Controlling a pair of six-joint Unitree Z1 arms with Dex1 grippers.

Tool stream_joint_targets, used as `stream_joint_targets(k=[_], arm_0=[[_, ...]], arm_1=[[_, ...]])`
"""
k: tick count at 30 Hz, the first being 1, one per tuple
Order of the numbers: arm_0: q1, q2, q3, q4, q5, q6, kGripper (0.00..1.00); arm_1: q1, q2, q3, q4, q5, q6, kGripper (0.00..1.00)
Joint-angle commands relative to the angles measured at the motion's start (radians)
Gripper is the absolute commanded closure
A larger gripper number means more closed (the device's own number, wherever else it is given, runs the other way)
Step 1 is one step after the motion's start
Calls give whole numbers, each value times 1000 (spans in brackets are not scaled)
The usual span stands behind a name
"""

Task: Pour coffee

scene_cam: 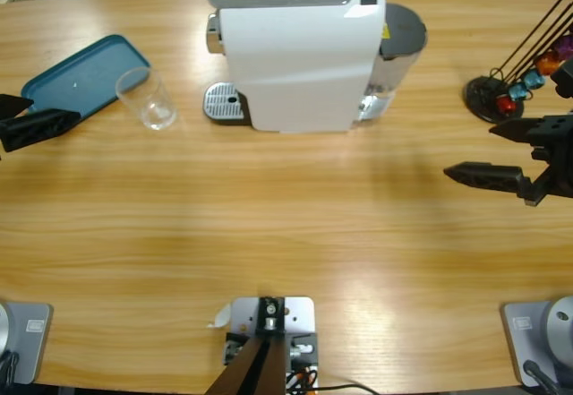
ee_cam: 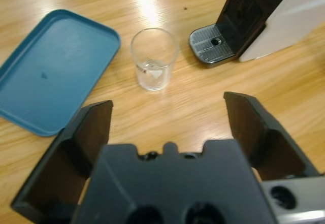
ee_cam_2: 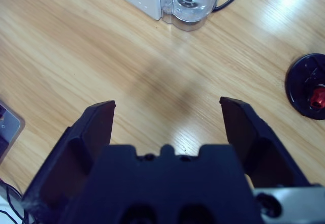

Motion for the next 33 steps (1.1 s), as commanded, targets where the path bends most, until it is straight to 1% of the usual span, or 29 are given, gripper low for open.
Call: stream_joint_targets(k=[1, 2, 3, 5, 6, 7, 8, 9, 11, 14, 16, 18, 20, 21, 22, 23, 27, 33], arm_0=[[89, -111, -217, 68, -280, -206, 350], [154, -104, -210, 23, -326, -247, 430], [209, -78, -208, -10, -374, -274, 437], [332, 36, -221, -47, -562, -328, 415], [360, 90, -226, -73, -629, -361, 370], [363, 130, -229, -91, -636, -409, 236], [364, 172, -230, -119, -631, -481, 54], [364, 207, -231, -152, -637, -524, 31], [364, 282, -234, -237, -678, -597, 81], [362, 386, -261, -349, -784, -701, 82], [355, 432, -284, -386, -834, -742, 100], [343, 456, -296, -402, -843, -768, 119], [321, 472, -300, -418, -843, -784, 185], [304, 484, -305, -427, -842, -790, 259], [287, 493, -313, -431, -841, -796, 410], [270, 502, -321, -431, -837, -802, 512], [224, 548, -343, -432, -826, -814, 522], [223, 593, -342, -432, -814, -813, 520]], arm_1=[[4, 30, -3, 5, -11, 12, 147], [3, 29, -2, 5, -11, 12, 147], [3, 29, -2, 5, -11, 12, 147], [4, 29, -3, 5, -12, 12, 147], [4, 28, -2, 5, -13, 12, 147], [4, 27, -2, 5, -13, 12, 145], [4, 26, -3, 5, -13, 12, 146], [4, 25, -2, 5, -13, 12, 147], [4, 20, -2, 5, -14, 12, 147], [4, 15, 0, 5, -16, 12, 147], [4, 11, 1, 5, -17, 12, 146], [4, 7, 1, 5, -18, 12, 146], [3, 5, 2, 5, -19, 12, 146], [4, 5, 3, 5, -20, 12, 147], [4, 5, 3, 5, -20, 12, 147], [4, 5, 2, 5, -20, 12, 147], [3, 3, 3, 4, -21, 12, 145], [3, -4, 4, 3, -21, 12, 147]])
